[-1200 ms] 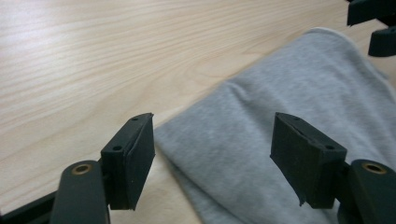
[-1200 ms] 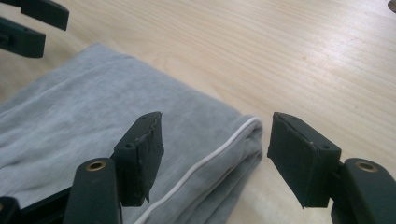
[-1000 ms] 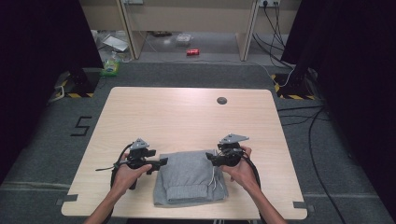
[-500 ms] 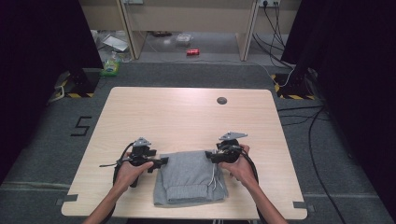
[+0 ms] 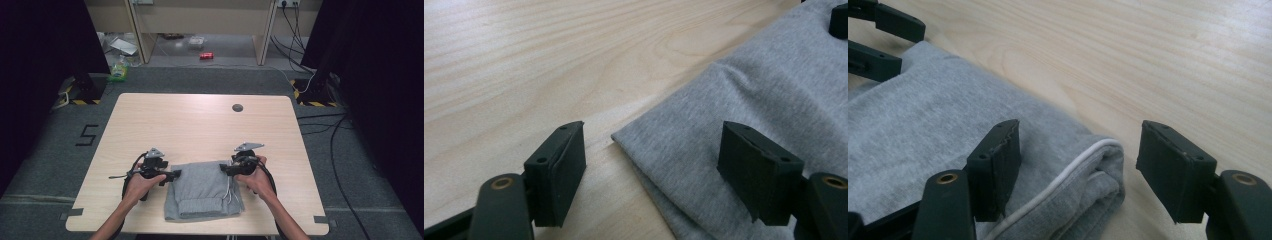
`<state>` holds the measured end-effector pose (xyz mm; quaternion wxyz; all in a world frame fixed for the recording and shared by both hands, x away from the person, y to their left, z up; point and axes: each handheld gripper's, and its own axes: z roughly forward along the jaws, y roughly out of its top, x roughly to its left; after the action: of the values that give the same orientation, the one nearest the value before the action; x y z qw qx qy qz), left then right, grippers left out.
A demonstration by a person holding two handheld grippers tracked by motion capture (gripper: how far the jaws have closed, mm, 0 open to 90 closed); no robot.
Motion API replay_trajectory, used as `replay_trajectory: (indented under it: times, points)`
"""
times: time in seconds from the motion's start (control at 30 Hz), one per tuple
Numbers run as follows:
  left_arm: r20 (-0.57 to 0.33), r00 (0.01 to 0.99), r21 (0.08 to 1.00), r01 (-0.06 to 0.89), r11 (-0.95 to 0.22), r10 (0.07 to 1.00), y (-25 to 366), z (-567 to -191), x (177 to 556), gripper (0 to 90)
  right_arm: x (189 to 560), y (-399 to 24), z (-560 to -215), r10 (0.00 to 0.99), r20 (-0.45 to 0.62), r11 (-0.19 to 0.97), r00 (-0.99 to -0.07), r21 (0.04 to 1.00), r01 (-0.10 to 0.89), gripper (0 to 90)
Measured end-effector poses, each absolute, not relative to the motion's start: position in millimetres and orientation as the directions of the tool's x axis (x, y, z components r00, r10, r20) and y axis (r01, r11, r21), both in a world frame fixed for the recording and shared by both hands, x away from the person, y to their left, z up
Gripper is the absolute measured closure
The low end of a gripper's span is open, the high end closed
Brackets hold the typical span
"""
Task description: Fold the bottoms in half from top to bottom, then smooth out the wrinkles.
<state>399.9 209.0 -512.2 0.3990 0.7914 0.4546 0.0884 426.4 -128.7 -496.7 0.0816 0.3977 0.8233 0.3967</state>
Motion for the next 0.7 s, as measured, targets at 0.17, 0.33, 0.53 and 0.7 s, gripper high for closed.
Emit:
replay_trajectory:
  times: [0.17,0.33,0.53,0.7]
  points:
    - [-0.176,0.585,0.719,0.626,-0.303,0.792,208.4,-513.0,395.0,26.8,428.1,-128.2,-499.8,0.721,0.181,0.374,-0.669,0.712,0.595,34.1]
    - [-0.154,0.589,0.725,0.613,-0.315,0.793,209.7,-513.0,392.1,34.8,430.3,-128.4,-505.3,0.721,0.202,0.369,-0.663,0.699,0.613,34.9]
    - [-0.163,0.610,0.740,0.595,-0.313,0.775,209.8,-514.5,389.9,52.1,431.6,-127.6,-507.8,0.712,0.225,0.365,-0.665,0.691,0.624,40.2]
    - [-0.176,0.620,0.753,0.585,-0.301,0.765,207.9,-516.6,387.4,66.2,429.5,-126.5,-508.0,0.715,0.223,0.362,-0.662,0.692,0.625,46.7]
